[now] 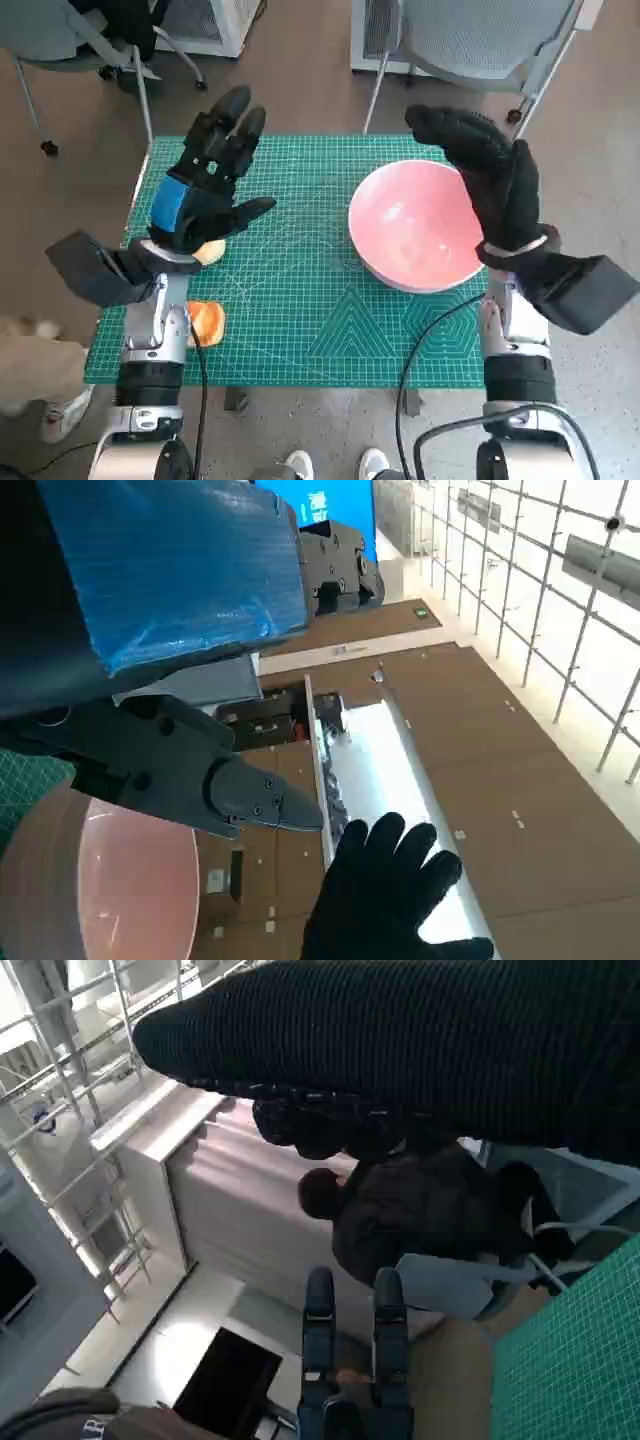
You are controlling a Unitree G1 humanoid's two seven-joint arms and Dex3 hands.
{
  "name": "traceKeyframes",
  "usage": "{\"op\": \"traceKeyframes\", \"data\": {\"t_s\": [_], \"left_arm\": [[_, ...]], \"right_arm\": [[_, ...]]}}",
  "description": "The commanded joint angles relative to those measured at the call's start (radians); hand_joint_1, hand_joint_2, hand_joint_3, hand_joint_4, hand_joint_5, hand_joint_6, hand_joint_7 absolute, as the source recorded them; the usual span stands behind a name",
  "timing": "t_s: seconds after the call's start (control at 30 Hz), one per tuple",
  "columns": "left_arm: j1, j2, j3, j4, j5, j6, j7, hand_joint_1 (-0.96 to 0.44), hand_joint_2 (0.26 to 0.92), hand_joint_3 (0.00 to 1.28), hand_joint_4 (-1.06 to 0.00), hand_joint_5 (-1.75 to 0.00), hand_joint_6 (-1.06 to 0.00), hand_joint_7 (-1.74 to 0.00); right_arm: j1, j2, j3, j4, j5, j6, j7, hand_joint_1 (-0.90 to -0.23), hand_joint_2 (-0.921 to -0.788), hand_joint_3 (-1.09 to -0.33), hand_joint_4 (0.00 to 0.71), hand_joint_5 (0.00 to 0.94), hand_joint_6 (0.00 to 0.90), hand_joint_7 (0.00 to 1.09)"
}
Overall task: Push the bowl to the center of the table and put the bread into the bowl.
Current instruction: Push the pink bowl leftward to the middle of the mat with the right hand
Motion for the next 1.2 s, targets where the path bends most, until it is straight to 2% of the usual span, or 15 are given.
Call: {"op": "traceKeyframes", "data": {"t_s": [0.03,0.83,0.97,1.2], "left_arm": [[-0.002,-0.001,-0.005,0.003,0.004,-0.01,0.0,-0.42,0.921,0.09,-0.04,0.0,-0.02,-0.37],[-0.007,0.003,-0.005,-0.003,0.006,-0.01,0.002,-0.41,0.921,0.11,-0.04,0.0,-0.02,-0.37],[-0.009,0.005,-0.004,0.004,0.006,-0.011,0.001,-0.41,0.921,0.11,-0.04,0.0,-0.02,-0.37],[-0.008,0.008,-0.001,0.005,0.005,-0.013,-0.003,-0.41,0.921,0.11,-0.04,0.0,-0.02,-0.37]], "right_arm": [[0.019,-0.006,-0.005,0.014,0.011,0.014,0.016,-0.7,-0.921,-0.765,0.083,0.001,-0.001,0.32],[0.007,0.002,-0.01,0.035,0.024,0.009,0.03,-0.69,-0.921,-0.765,0.07,0.0,-0.001,0.32],[0.006,-0.004,-0.014,0.045,0.022,0.002,0.027,-0.69,-0.921,-0.763,0.07,0.0,0.0,0.32],[-0.026,-0.039,-0.055,0.135,0.033,-0.025,0.043,-0.683,-0.921,-0.746,0.08,0.005,0.009,0.32]]}}
